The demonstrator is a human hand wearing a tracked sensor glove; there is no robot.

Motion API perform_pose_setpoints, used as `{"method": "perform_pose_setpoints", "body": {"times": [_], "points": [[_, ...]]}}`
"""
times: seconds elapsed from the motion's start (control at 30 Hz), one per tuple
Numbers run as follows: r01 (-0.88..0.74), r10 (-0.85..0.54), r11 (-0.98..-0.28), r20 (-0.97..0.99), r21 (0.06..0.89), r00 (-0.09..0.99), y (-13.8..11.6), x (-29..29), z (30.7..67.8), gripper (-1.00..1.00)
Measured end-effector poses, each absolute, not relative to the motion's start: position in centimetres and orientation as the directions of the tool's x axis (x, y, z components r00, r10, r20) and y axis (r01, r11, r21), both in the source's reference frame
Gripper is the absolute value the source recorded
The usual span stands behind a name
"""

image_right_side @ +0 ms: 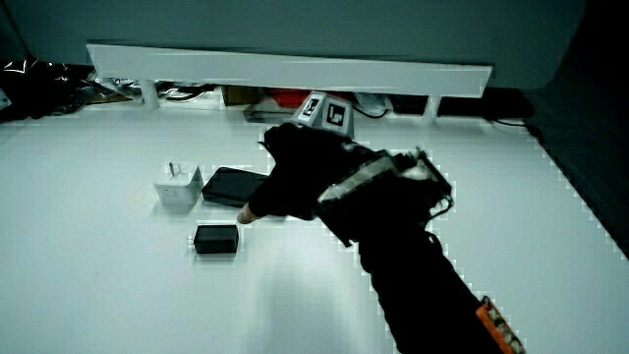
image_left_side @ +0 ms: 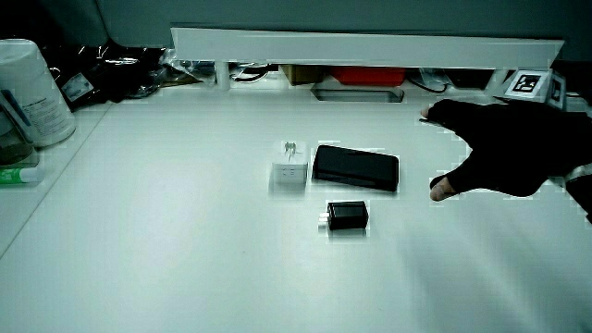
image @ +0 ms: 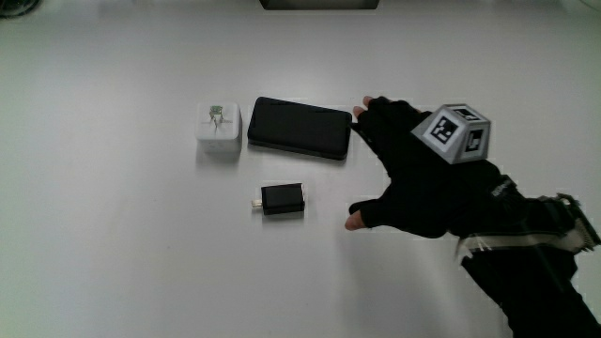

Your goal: Pick charger

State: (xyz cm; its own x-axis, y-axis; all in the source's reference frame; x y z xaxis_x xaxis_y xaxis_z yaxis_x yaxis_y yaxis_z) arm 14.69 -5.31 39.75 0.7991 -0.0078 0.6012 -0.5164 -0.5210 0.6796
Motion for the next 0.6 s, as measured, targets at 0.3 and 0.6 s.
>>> {"method": "perform_pose_setpoints", "body": {"times": [0.3,0.6], "points": [[-0.533,-0.159,-0.562,0.550,0.632,0.820,-5.3,11.0,41.5,0.00],[-0.529,-0.144,-0.511,0.540,0.677,0.829,-5.0,8.9,45.0,0.00]]}}
